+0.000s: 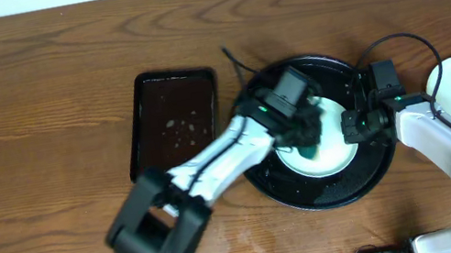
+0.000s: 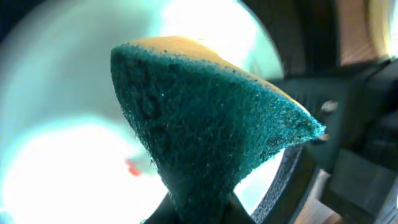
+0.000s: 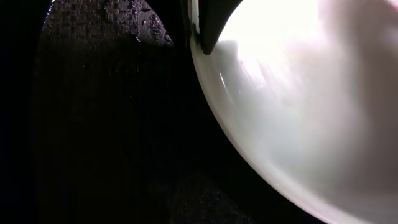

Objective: Clean dirty plates on tray and stack at the side
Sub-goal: 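Scrub the mint plate with the sponge while the right gripper holds its rim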

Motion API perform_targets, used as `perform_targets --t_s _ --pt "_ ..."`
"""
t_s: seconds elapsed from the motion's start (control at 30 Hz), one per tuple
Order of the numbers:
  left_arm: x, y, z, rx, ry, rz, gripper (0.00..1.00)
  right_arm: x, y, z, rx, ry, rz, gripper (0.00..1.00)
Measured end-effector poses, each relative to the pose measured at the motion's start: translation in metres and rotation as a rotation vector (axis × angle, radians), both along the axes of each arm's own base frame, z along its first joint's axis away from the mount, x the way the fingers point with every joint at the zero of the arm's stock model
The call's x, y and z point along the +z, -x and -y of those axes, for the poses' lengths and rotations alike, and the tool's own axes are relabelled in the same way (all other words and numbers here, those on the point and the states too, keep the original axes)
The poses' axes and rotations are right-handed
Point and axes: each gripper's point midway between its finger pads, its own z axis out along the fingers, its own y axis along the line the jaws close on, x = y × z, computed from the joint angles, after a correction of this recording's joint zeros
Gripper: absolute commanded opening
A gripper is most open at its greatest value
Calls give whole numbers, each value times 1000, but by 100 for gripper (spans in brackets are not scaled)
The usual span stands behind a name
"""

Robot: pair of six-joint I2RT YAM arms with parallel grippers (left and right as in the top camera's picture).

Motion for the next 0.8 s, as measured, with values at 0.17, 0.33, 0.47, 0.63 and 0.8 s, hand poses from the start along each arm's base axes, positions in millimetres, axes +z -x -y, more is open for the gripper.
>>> perform_targets --t_s 0.17,0.33,0.47,0.63,0.8 --pt "-44 15 7 -3 -51 -84 8 0 0 -3 4 -16 -1 1" --pt "-50 13 -6 33 -112 -132 8 0 1 -4 6 -23 -5 1" --pt "-53 -5 -46 141 -241 -146 7 0 3 -6 9 -36 -14 1" --pt "-52 -29 -83 222 -361 -95 8 -1 7 -15 24 -82 -32 1" --pt "-52 -33 -83 199 -392 -35 8 -1 8 -19 30 -101 -36 1"
